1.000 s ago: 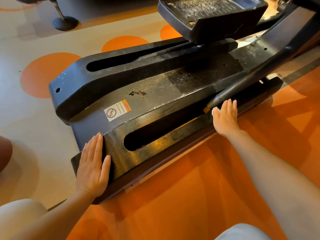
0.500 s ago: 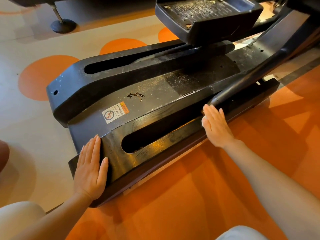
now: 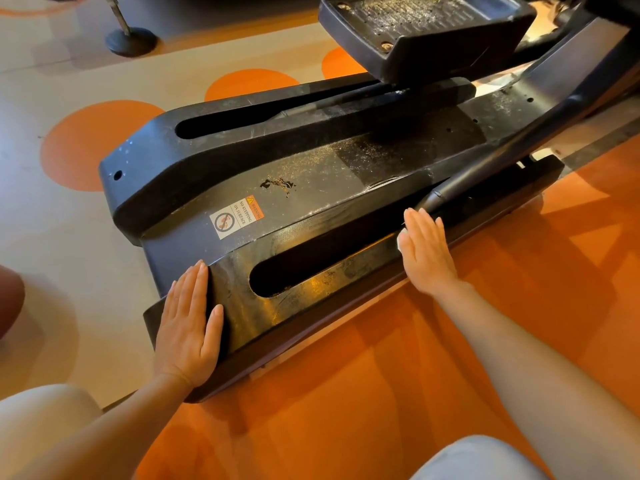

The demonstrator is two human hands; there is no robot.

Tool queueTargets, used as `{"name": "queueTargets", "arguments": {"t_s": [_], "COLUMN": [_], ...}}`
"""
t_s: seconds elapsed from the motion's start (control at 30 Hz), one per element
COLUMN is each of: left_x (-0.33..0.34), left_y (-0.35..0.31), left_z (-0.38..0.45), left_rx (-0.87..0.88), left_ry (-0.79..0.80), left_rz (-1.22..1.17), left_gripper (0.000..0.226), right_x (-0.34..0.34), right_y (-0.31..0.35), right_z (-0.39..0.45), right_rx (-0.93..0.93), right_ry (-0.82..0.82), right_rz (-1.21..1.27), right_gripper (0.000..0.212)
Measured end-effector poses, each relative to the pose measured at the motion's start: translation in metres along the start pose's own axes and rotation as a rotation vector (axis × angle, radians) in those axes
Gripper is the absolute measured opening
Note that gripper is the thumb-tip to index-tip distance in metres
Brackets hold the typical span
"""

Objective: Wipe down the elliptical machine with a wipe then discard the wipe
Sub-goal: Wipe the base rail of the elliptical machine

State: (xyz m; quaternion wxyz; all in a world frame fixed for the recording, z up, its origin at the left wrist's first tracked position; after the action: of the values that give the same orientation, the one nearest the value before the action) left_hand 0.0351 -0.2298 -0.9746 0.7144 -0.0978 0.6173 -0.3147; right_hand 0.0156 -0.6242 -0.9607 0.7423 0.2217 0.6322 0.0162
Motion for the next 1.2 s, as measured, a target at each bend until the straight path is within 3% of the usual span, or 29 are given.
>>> {"name": "queueTargets", "arguments": {"t_s": [0.33,0.63,1.0,1.2], "left_x": [0.000,-0.002,0.001,-0.001], "left_y": [-0.001,-0.004,-0.004,-0.005], "left_z": [0.001,0.002,0.002,0.002], "left_rx": [0.000,0.005,0.022,0.013], "left_ry": [0.007,0.013,0.030,0.076], "left_rz": [-0.003,-0.009,0.003,0.122], "left_gripper": [0.065,0.070,0.068,0.067], "right_x": [0.028,0.049,0.055,0.053], "right_y": [0.114,0.194,0.237,0.244], "right_z": [-0.058,-0.096,-0.105,-0.104], "right_rx": [-0.241,-0.377,-0.420,-0.453], "right_ry": [0.157,0.171,0.157,0.173], "right_rz": [-0.022,-0.002,0.068,0.052], "right_gripper": [0.068,0.059,0.057,0.057]}}
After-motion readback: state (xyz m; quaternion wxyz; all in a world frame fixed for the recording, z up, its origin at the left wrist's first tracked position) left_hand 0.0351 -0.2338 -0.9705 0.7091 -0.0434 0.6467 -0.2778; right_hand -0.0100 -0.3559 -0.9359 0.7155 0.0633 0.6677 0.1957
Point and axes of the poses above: each hand's wrist, its own z-axis towards the middle knuckle, its own x-axis out of the palm, y = z × x, the point moved 10 cm from there along z, towards the middle knuckle, and after that the axes turned 9 degrees about -y, right-handed, at the moved point
